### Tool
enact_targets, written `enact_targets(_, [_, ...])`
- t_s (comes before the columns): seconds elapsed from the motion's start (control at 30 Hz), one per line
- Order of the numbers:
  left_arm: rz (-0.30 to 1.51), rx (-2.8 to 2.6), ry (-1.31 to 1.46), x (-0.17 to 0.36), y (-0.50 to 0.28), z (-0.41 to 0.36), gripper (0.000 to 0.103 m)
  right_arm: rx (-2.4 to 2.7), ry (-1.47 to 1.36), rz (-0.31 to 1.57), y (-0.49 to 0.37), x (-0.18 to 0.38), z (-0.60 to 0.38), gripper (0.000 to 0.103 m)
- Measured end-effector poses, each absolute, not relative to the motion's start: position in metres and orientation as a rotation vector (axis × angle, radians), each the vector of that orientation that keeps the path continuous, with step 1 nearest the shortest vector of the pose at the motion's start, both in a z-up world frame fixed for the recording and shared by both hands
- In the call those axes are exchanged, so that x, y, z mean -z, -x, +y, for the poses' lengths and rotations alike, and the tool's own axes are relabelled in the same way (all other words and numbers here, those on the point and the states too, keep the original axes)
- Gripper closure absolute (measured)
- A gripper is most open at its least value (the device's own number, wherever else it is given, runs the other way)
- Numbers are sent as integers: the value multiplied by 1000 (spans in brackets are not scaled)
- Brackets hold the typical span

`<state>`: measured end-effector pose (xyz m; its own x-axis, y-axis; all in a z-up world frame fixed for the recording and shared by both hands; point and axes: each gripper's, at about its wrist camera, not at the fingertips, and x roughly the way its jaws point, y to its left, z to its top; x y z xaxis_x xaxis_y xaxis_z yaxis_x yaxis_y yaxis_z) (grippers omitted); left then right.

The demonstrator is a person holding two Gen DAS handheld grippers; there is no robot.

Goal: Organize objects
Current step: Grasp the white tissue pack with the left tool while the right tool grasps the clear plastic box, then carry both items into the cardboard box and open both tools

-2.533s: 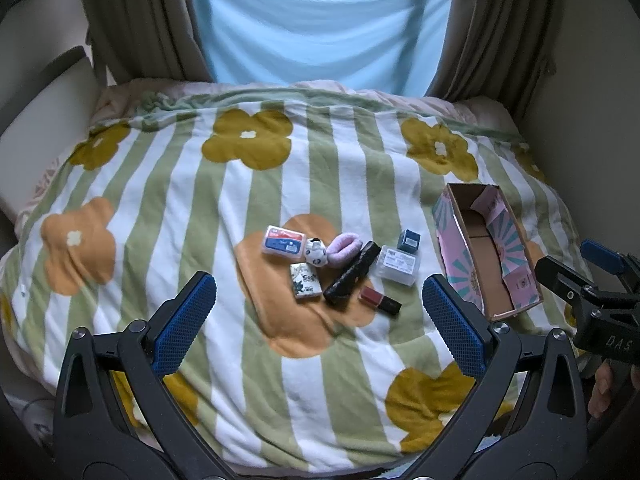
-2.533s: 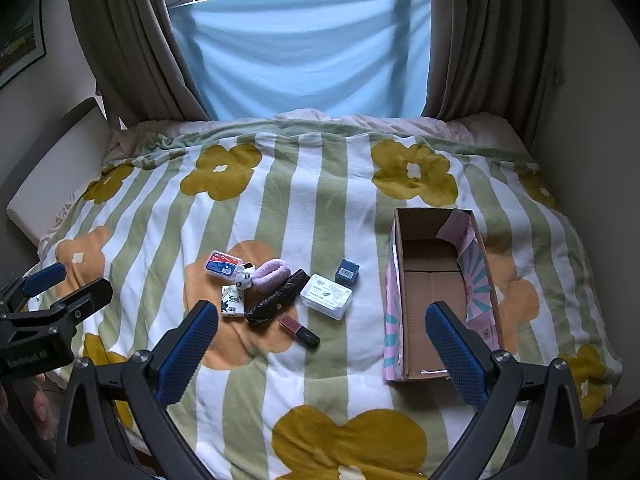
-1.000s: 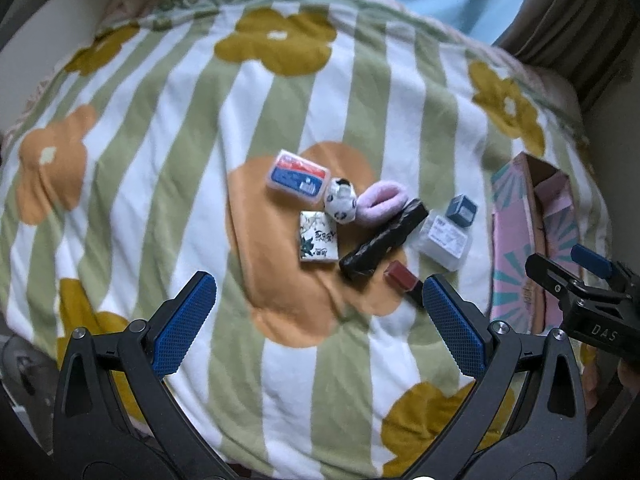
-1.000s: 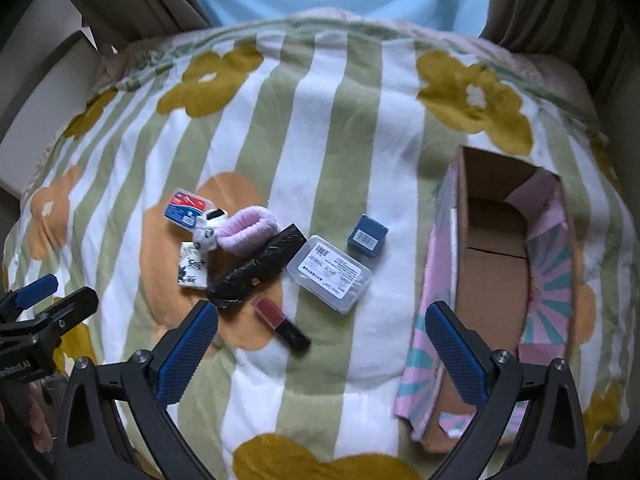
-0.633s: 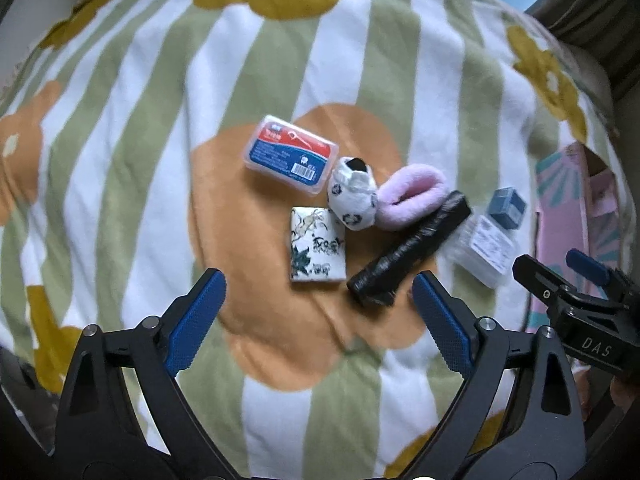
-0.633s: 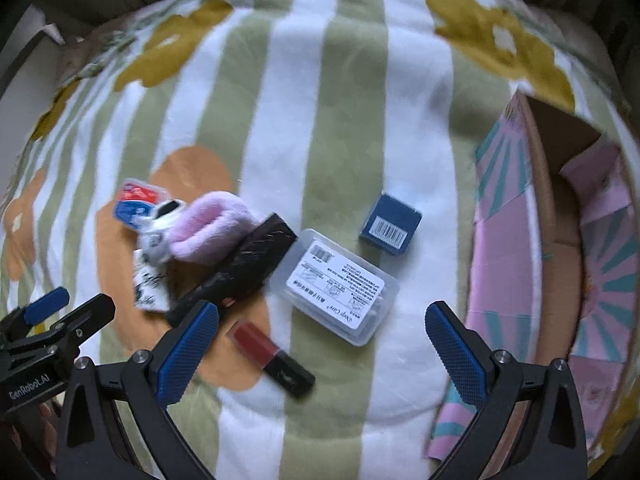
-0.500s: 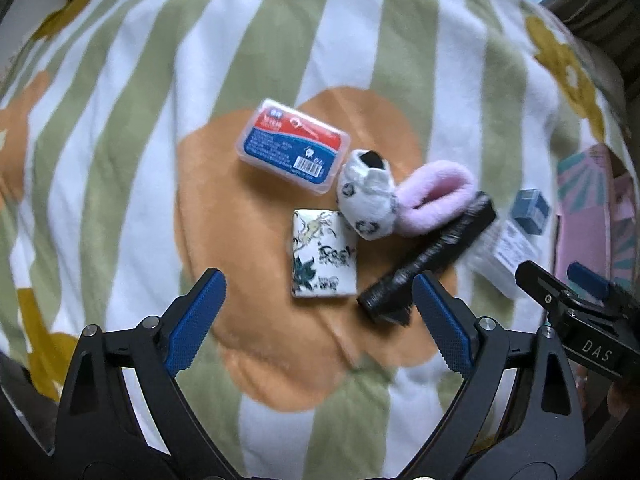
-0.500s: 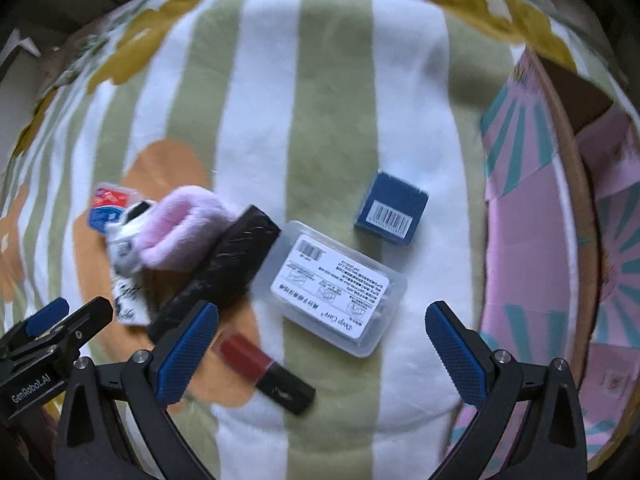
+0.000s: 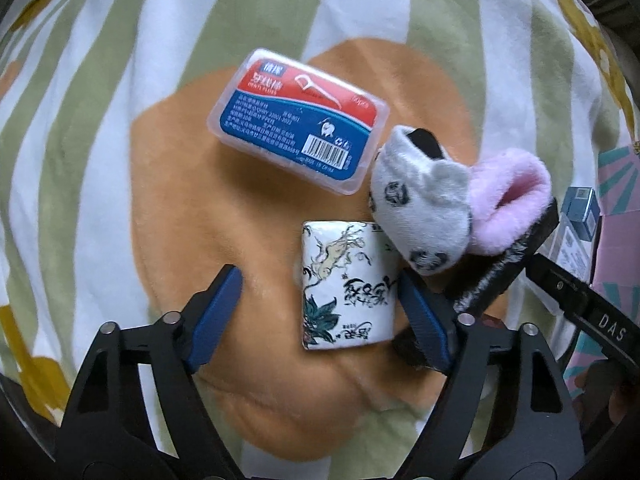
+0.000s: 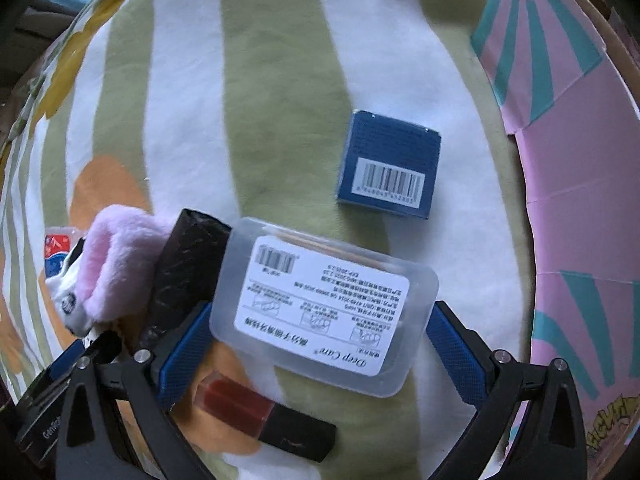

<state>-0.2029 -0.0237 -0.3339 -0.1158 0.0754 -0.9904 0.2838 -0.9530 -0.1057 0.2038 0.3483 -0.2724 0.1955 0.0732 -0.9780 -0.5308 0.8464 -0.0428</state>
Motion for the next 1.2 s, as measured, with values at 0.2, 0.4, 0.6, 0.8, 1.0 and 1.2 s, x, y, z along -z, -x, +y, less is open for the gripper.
enact_targets(0.2, [418,2240,-1995,337,200,-20,46,-390,365,1329,-204,265,349,8])
enact_targets(0.4, [459,2258,-1970,329,193,-22,59,-387,350,1330,-207,254,345,8])
enact_targets(0.6, [520,2259,-1922,320,177,-31,60,-401,340,1320,-207,239,338,8])
enact_targets(0.8, [572,2260,-1883,314,153,-37,61,-409,342,1317,-207,229,330,9])
enact_targets(1.0, [614,2272,-1831,298,129,-44,61,-421,332,1280,-211,200,322,9])
enact_targets(1.2, [685,2278,-1732,251,132,-59,61,-465,349,1205,-197,143,315,9])
